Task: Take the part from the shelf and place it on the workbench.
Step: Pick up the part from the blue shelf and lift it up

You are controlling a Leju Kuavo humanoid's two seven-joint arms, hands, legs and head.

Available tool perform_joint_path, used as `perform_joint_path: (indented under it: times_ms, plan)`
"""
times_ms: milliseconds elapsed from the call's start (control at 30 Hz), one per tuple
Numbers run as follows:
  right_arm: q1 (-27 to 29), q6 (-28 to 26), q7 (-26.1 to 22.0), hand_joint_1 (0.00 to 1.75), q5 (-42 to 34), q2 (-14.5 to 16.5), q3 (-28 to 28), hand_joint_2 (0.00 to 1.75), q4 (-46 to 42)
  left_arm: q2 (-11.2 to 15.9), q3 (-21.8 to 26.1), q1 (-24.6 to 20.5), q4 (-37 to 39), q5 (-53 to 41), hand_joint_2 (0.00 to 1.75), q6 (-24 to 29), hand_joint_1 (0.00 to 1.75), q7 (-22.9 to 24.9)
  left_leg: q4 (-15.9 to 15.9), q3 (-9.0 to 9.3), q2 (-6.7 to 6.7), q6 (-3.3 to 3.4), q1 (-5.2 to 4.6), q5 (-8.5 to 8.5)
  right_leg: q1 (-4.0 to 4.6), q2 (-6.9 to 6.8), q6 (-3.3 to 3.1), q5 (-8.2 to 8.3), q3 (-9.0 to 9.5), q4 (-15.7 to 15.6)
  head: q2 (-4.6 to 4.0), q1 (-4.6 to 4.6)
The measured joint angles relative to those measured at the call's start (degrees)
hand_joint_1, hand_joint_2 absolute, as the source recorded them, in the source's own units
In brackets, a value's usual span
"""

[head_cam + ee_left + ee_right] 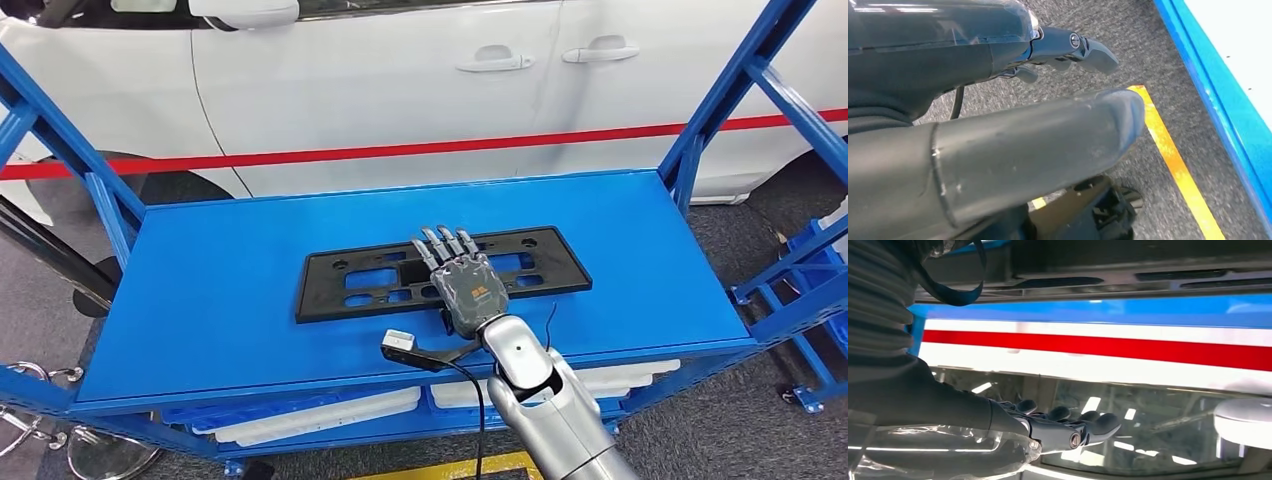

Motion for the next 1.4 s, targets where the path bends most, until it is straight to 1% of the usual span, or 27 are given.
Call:
perform_joint_path:
  times_ms: [67,133,167,200,233,267,333,367,500,567,633,667,700,733,800,867,933,1000,1033,1067,1133,1167,1200,1233,1300,1367,1400]
  plan:
    - [0.02,-0.04,-0.1,0.0,0.0,0.03,0.32,1.75,0.22,0.01,-0.11,-0.03,-0.04,0.17,0.0,0.0,0.0,-0.03,5.58,-2.45,0.05,-0.49,0.15,-3.15,-0.12,-0.16,-0.53,0.02,0.26,-0.28,-0.01,-0.01]
    - [0.16,-0.06,-0.2,0.0,0.0,0.05,0.67,1.75,0.67,0.01,-0.17,0.05,-0.05,0.27,0.0,-0.01,0.0,-0.03,13.22,-6.16,0.07,-0.81,0.23,-6.3,-0.07,-0.25,-0.76,-0.1,0.28,-0.21,-0.01,-0.01]
    - [0.28,-0.09,-0.23,0.0,0.0,0.05,0.76,1.75,0.92,0.01,-0.18,0.1,-0.05,0.32,0.0,-0.02,0.0,-0.04,15.05,-7.17,0.07,-0.87,0.24,-6.45,-0.05,-0.25,-0.79,-0.16,0.3,-0.14,-0.01,-0.01]
    - [0.38,-0.12,-0.25,0.0,0.0,0.05,0.83,1.75,1.2,0.02,-0.19,0.12,-0.05,0.39,0.0,-0.04,0.0,-0.05,14.78,-7.18,0.07,-0.86,0.24,-5.52,-0.05,-0.24,-0.78,-0.25,0.34,-0.06,-0.01,-0.01]
    - [0.45,-0.17,-0.25,0.0,0.0,0.07,0.88,1.75,1.45,0.03,-0.2,0.11,-0.05,0.52,0.0,-0.08,0.0,-0.07,12.3,-6.11,0.08,-0.77,0.24,-3.62,-0.05,-0.21,-0.72,-0.37,0.44,0.05,-0.01,-0.01]
    - [0.48,-0.23,-0.25,0.0,0.0,0.11,0.94,1.75,1.68,0.05,-0.21,0.08,-0.09,0.64,0.0,-0.13,0.0,-0.09,8.29,-4.26,0.09,-0.59,0.24,-1.38,-0.06,-0.17,-0.6,-0.53,0.58,0.14,0.0,-0.01]
    - [0.47,-0.34,-0.25,0.0,0.0,0.19,1.09,1.75,2.06,0.08,-0.24,-0.01,-0.2,0.9,0.0,-0.23,0.0,-0.14,1.37,-0.98,0.06,-0.14,0.04,1.08,0.12,-0.09,-0.17,-0.77,0.69,0.31,0.0,0.0]
    - [0.47,-0.37,-0.24,0.0,0.0,0.21,1.17,1.75,2.23,0.09,-0.26,-0.03,-0.26,0.94,0.0,-0.26,0.0,-0.15,-0.24,-0.25,0.02,0.09,-0.08,1.33,0.19,-0.07,0.09,-0.82,0.67,0.33,-0.01,0.01]
    - [0.44,-0.47,-0.31,0.0,0.0,0.25,1.31,1.75,2.65,0.07,-0.37,0.06,-0.38,0.98,0.0,-0.33,0.0,-0.15,-1.33,0.15,-0.06,1.33,0.06,1.62,0.16,-0.08,1.26,-1.37,0.5,0.86,0.0,0.02]
    - [0.44,-0.58,-0.27,0.0,0.0,0.25,1.31,1.75,2.75,0.05,-0.49,0.01,-0.39,0.98,0.0,-0.35,0.0,-0.16,-1.7,0.39,0.04,1.98,0.23,1.82,0.01,-0.09,1.68,-4.18,-1.55,5.44,-0.01,0.03]
    - [0.59,-0.64,-0.24,0.0,0.0,0.24,1.31,1.75,3.02,0.05,-0.6,0.0,-0.4,1.08,0.0,-0.47,0.0,-0.2,-1.67,0.4,0.1,2.31,0.13,1.76,-0.1,-0.1,1.99,-7.54,-5.3,12.92,-0.02,0.03]
    - [0.71,-0.67,-0.27,0.0,0.0,0.23,1.32,1.75,3.21,0.06,-0.63,0.03,-0.4,1.25,0.0,-0.68,0.0,-0.3,-1.63,0.41,0.1,2.35,0.08,1.7,-0.13,-0.11,2.09,-8.14,-6.72,15.52,-0.02,0.02]
    - [0.8,-0.71,-0.31,0.0,0.0,0.23,1.32,1.75,3.41,0.07,-0.67,0.05,-0.4,1.48,0.0,-1.02,0.0,-0.47,-1.57,0.44,0.08,2.37,0.06,1.63,-0.14,-0.12,2.11,-7.63,-7.23,16.2,-0.01,0.03]
    - [0.85,-0.79,-0.35,0.0,0.0,0.23,1.32,1.75,3.59,0.07,-0.73,0.06,-0.4,1.78,0.0,-1.46,0.0,-0.73,-1.48,0.53,0.02,2.34,0.05,1.53,-0.14,-0.13,2.03,-6.09,-6.65,14.7,-0.01,0.02]
    - [0.82,-0.97,-0.4,0.0,0.0,0.23,1.31,1.75,3.79,0.07,-1.03,0.07,-0.4,2.22,0.0,-2.21,0.0,-1.26,-1.29,0.78,-0.09,2.16,0.04,1.14,-0.07,-0.15,1.57,-1.96,-3.09,7.05,0.01,0.02]
    - [0.74,-1.09,-0.42,0.0,0.0,0.27,1.31,1.75,3.86,0.05,-1.42,0.07,-0.4,2.42,0.0,-2.53,0.0,-1.64,-1.07,0.86,-0.13,1.72,-0.13,0.74,0.23,-0.16,1.04,-0.2,-0.34,1.28,0.0,0.02]
    - [0.7,-1.15,-0.42,0.0,0.0,0.3,1.31,1.75,3.91,0.05,-1.64,0.07,-0.4,2.73,0.0,-2.44,0.0,-1.84,-1.14,0.9,-0.1,1.16,-0.23,0.67,0.54,-0.08,0.71,-0.37,0.09,0.31,-0.01,0.02]
    - [0.7,-1.16,-0.4,0.0,0.0,0.35,1.31,1.75,3.91,0.07,-1.7,0.07,-0.4,3.18,0.0,-2.07,0.0,-1.7,-0.99,1.01,-0.04,0.6,-0.27,0.36,0.26,-0.02,0.26,-0.18,0.34,-0.09,-0.01,0.02]
    - [0.68,-1.16,-0.39,0.0,0.0,0.41,1.31,1.75,3.9,0.09,-1.7,0.06,-0.4,3.32,0.0,-1.85,0.0,-1.56,0.16,0.59,0.0,0.33,-0.25,-0.5,0.06,-0.07,-0.05,-0.1,0.56,-0.4,-0.01,-0.01]
    - [0.67,-1.16,-0.39,0.0,0.0,0.5,1.31,1.75,3.9,0.1,-1.7,0.06,-0.4,3.39,0.0,-1.69,0.0,-1.45,2.49,-0.42,0.04,0.07,-0.21,-1.91,-0.12,-0.15,-0.34,-0.05,0.78,-0.66,-0.01,-0.02]
    - [0.74,-1.17,-0.39,0.0,0.0,0.62,1.31,1.75,3.94,0.11,-1.7,0.14,-0.4,3.4,0.0,-1.54,0.0,-1.34,9.98,-4.06,0.07,-0.36,0.05,-5.5,-0.13,-0.3,-0.7,-0.13,0.96,-0.75,-0.01,-0.05]
    - [0.82,-1.17,-0.39,0.0,0.0,0.65,1.31,1.75,3.98,0.11,-1.7,0.22,-0.4,3.4,0.0,-1.51,0.0,-1.31,13.41,-5.86,0.07,-0.53,0.14,-6.6,-0.11,-0.32,-0.75,-0.21,0.98,-0.73,0.0,-0.04]
    - [0.91,-1.17,-0.38,0.0,0.0,0.65,1.31,1.75,4.02,0.11,-1.7,0.32,-0.4,3.4,0.0,-1.49,0.0,-1.29,15.25,-6.96,0.08,-0.65,0.22,-6.7,-0.11,-0.31,-0.76,-0.29,1.02,-0.68,0.0,-0.04]
    - [0.98,-1.18,-0.35,0.04,0.0,0.65,1.31,1.75,4.04,0.12,-1.7,0.39,-0.4,3.4,0.0,-1.45,0.0,-1.27,14.87,-7.0,0.08,-0.72,0.3,-5.63,-0.13,-0.27,-0.72,-0.4,1.11,-0.61,-0.01,-0.05]
    - [1.03,-1.2,-0.31,0.89,0.0,0.67,1.31,1.75,4.06,0.14,-1.7,0.4,-0.4,3.4,0.0,-1.4,0.0,-1.26,8.3,-4.18,0.11,-0.7,0.46,-1.31,-0.19,-0.17,-0.45,-0.79,1.41,-0.33,-0.01,-0.05]
    - [1.02,-1.23,-0.26,1.72,0.0,0.71,1.3,1.75,4.05,0.16,-1.7,0.33,-0.4,3.4,0.0,-1.37,0.0,-1.25,1.62,-1.09,0.09,-0.46,0.35,1.21,0.0,-0.06,0.08,-1.22,1.43,0.11,-0.01,-0.04]
    - [1.03,-1.27,-0.25,1.75,0.0,0.74,1.27,1.75,4.05,0.16,-1.72,0.34,-0.4,3.4,0.0,-1.34,0.0,-1.24,0.1,-0.44,0.05,-0.26,0.27,1.42,0.12,-0.03,0.36,-1.32,1.34,0.25,-0.01,-0.04]
